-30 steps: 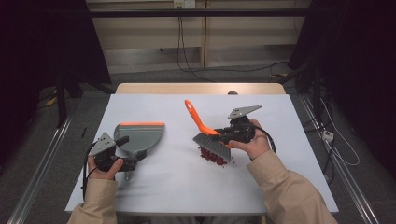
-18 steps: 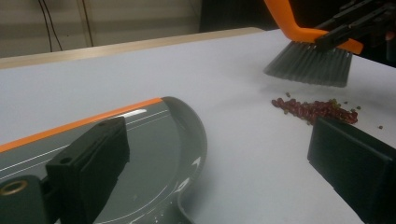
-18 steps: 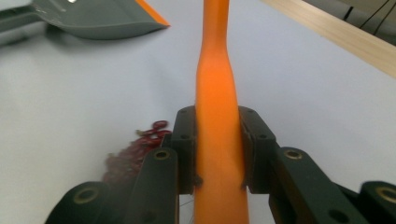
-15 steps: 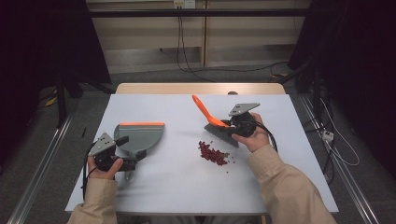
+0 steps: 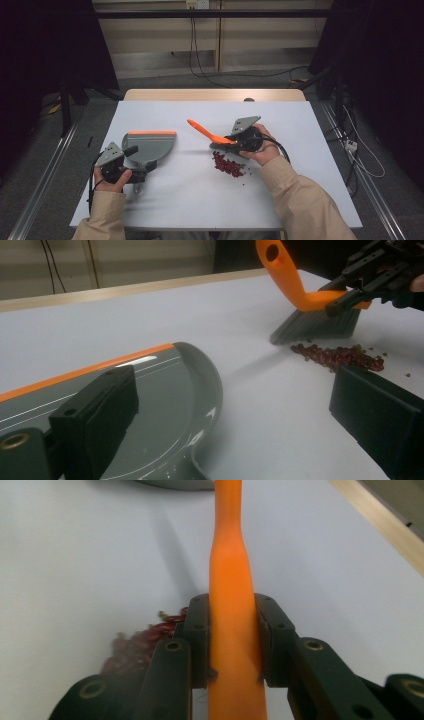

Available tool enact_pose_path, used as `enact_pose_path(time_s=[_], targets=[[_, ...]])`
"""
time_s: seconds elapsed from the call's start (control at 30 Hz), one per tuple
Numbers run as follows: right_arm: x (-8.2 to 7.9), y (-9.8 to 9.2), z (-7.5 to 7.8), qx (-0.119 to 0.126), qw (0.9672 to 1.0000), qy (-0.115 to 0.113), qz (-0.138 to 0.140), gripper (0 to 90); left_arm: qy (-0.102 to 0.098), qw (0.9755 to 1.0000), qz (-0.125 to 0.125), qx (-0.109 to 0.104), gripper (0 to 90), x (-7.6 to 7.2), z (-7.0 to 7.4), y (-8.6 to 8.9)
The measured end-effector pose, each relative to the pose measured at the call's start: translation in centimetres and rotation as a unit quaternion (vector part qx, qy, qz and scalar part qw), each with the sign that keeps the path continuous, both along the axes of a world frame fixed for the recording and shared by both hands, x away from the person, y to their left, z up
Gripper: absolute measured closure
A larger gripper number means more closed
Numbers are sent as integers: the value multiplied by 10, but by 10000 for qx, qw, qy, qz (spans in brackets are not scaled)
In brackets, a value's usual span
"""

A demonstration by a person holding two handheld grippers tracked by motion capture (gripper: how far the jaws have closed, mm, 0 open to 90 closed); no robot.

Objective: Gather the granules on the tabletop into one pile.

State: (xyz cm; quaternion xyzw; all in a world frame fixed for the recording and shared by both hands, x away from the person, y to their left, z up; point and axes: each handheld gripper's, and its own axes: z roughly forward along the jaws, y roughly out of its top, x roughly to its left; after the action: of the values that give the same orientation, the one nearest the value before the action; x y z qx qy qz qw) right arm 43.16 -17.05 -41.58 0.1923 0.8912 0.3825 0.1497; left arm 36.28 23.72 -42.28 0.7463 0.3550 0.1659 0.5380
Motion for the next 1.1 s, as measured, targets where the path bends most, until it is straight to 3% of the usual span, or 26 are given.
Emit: enact_pose_path(time_s=[0.23,0.43,0.53,0.63,0.73,0.83,0.87,0.97,1.1], targets=[[-15,3,3,-154,9991,-32,401,717,1,10000,15,-5,54,-1,0,0],[-18,-1,5,-100,9990,-10,432,716,-6,10000,18,8,54,-1,0,0],[-17,-6,7,131,9998,-9,150,716,-9,10000,20,13,54,-1,1,0],[-18,-13,10,375,9985,59,-383,715,-14,10000,13,-1,54,-1,1,0],[-23,-22,14,750,9920,240,-984,716,-10,10000,-11,5,54,0,1,0],[-33,-28,16,610,9852,56,-1603,715,-13,10000,-29,-21,54,0,1,1],[-37,-30,17,626,9812,52,-1824,715,-18,10000,-39,-31,54,0,1,1],[-51,-38,14,822,9635,132,-2546,715,-17,10000,-75,-41,54,0,1,1],[-66,-37,4,601,9497,16,-3073,716,-44,9999,-89,-80,54,0,2,0]])
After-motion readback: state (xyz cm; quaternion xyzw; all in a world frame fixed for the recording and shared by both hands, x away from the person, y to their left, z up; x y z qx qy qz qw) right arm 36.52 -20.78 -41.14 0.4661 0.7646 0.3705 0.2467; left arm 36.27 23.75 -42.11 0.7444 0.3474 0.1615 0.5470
